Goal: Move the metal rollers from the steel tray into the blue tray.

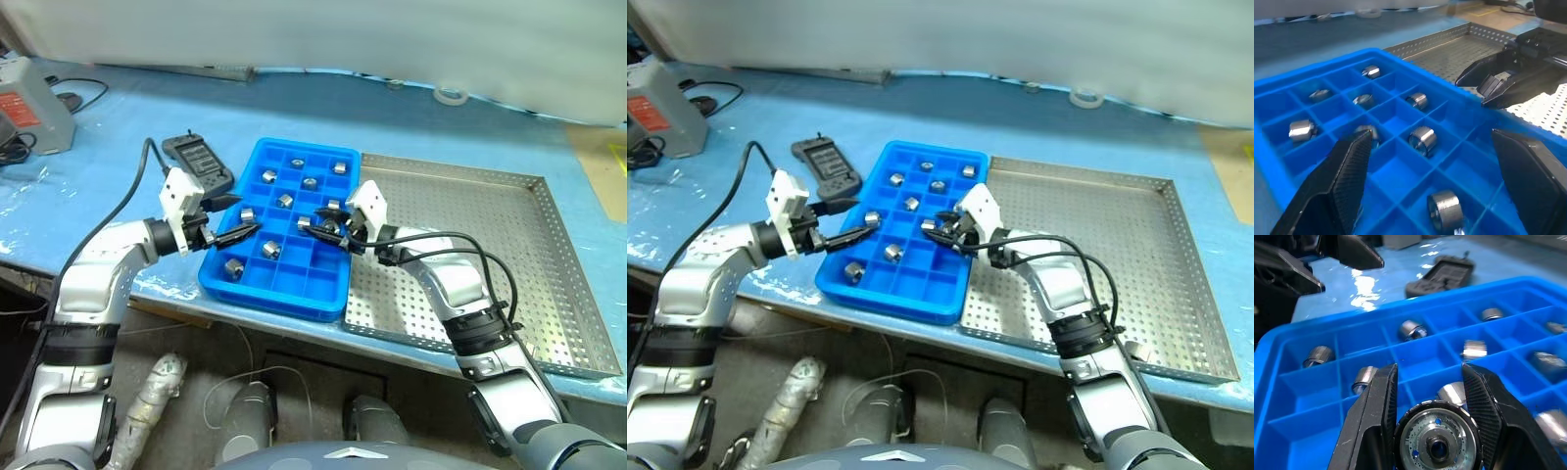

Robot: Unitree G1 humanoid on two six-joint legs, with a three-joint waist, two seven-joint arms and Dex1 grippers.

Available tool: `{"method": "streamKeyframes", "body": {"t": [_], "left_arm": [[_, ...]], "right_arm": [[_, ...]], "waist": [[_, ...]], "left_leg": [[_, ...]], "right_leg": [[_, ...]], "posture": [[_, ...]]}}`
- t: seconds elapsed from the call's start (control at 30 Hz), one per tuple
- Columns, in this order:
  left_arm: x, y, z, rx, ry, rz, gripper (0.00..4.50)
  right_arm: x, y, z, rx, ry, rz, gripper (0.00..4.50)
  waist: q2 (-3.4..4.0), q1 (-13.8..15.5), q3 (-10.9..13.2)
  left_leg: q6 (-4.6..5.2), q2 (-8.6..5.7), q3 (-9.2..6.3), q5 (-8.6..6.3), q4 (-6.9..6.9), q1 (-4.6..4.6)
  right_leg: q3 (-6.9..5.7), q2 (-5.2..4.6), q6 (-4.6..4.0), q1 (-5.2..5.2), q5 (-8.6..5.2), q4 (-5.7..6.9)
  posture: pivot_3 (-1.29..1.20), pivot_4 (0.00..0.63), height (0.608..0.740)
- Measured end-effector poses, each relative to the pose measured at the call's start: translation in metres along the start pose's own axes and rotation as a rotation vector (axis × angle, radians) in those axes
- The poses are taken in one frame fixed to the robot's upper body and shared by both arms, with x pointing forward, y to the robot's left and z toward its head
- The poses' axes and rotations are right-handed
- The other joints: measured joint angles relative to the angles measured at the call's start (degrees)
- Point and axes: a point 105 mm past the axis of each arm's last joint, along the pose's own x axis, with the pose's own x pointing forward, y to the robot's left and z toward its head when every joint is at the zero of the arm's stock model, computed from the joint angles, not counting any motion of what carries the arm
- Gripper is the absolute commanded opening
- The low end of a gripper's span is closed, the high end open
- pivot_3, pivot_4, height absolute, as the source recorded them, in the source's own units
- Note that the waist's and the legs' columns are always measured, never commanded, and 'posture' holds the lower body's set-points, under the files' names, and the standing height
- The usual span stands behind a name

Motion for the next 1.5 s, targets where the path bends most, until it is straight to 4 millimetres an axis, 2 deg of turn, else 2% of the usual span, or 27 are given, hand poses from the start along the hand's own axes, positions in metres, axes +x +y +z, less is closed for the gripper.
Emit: {"method": "streamKeyframes", "body": {"t": [0.13, 0.3, 0.43, 0.6, 0.8, 1.0, 1.07, 1.2, 1.37, 1.5], "left_arm": [[-0.017, -0.004, -0.006, -0.015, 0.023, 0.076, 4.07], [-0.035, -0.011, -0.011, -0.049, 0.044, 0.15, 4.07], [-0.042, -0.014, -0.009, -0.052, 0.043, 0.178, 4.07], [-0.041, -0.018, -0.007, -0.06, 0.041, 0.186, 4.07], [-0.034, -0.019, -0.005, -0.056, 0.037, 0.174, 4.07], [-0.024, -0.015, -0.001, -0.052, 0.026, 0.15, 4.07], [-0.023, -0.013, -0.002, -0.055, 0.028, 0.151, 4.07], [-0.019, -0.01, -0.004, -0.059, 0.03, 0.143, 4.07], [-0.01, -0.01, 0.0, -0.046, 0.019, 0.094, 4.07], [0.003, -0.009, 0.003, -0.045, 0.005, 0.043, 4.07]], "right_arm": [[0.014, 0.012, 0.002, -0.018, -0.002, 0.104, 1.66], [0.024, 0.032, -0.006, -0.02, 0.013, 0.213, 1.66], [0.025, 0.038, -0.009, -0.018, 0.02, 0.255, 1.66], [0.023, 0.043, -0.02, -0.016, 0.051, 0.265, 1.66], [0.015, 0.034, -0.024, -0.039, 0.076, 0.229, 1.66], [0.006, 0.038, -0.03, -0.05, 0.091, 0.244, 1.66], [0.006, 0.039, -0.029, -0.05, 0.089, 0.246, 2.4], [0.004, 0.04, -0.028, -0.038, 0.081, 0.253, 3.57], [0.001, 0.038, -0.028, 0.002, 0.087, 0.23, 3.57], [-0.013, 0.026, -0.023, 0.002, 0.076, 0.152, 3.57]], "waist": [[-0.1, 1.8, 0.1], [-0.16, 4.0, 0.1], [-0.16, 5.4, 0.1], [-0.16, 6.7, 0.1], [-0.19, 6.6, 0.1], [-0.2, 6.4, 0.1], [-0.21, 6.4, 0.1], [-0.21, 6.4, 0.1], [-0.23, 6.3, 0.1], [-0.23, 6.1, 0.1]], "left_leg": [[0.04, 0.0, -0.08, -0.02, 0.0, 0.02], [-0.12, 0.04, -0.29, 0.07, -0.01, 0.09], [-0.27, 0.05, -0.44, 0.15, -0.09, 0.21], [-0.6, 0.07, -0.59, 0.36, -0.21, 0.19], [-0.89, 0.08, -0.72, 0.53, -0.38, 0.2], [-1.17, 0.14, -0.89, 0.71, -0.61, 0.22], [-1.25, 0.24, -0.91, 0.75, -0.64, 0.22], [-1.44, 0.58, -0.95, 0.86, -0.65, 0.23], [-1.87, 0.91, -1.04, 1.13, -0.98, 0.43], [-2.01, 1.06, -1.04, 1.21, -1.08, 0.58]], "right_leg": [[-0.13, 0.0, -0.01, 0.04, -0.01, -0.02], [-0.27, 0.03, -0.01, 0.09, -0.02, 0.0], [-0.39, 0.05, -0.01, 0.2, -0.02, 0.0], [-0.55, 0.09, 0.04, 0.19, -0.01, -0.01], [-0.69, 0.11, 0.3, 0.21, 0.12, -0.03], [-0.86, 0.19, 0.57, 0.2, 0.18, -0.04], [-0.87, 0.29, 0.61, 0.2, 0.19, -0.05], [-0.91, 0.64, 0.61, 0.21, 0.2, -0.06], [-0.96, 0.99, 0.63, 0.23, 0.22, -0.04], [-0.97, 1.13, 0.64, 0.29, 0.22, -0.02]], "posture": [[0.29, 0.15, 0.74], [0.33, 0.15, 0.74], [0.34, 0.15, 0.74], [0.33, 0.15, 0.74], [0.29, 0.15, 0.74], [0.27, 0.15, 0.74], [0.25, 0.15, 0.74], [0.22, 0.15, 0.74], [0.14, 0.15, 0.74], [0.04, 0.15, 0.74]]}}
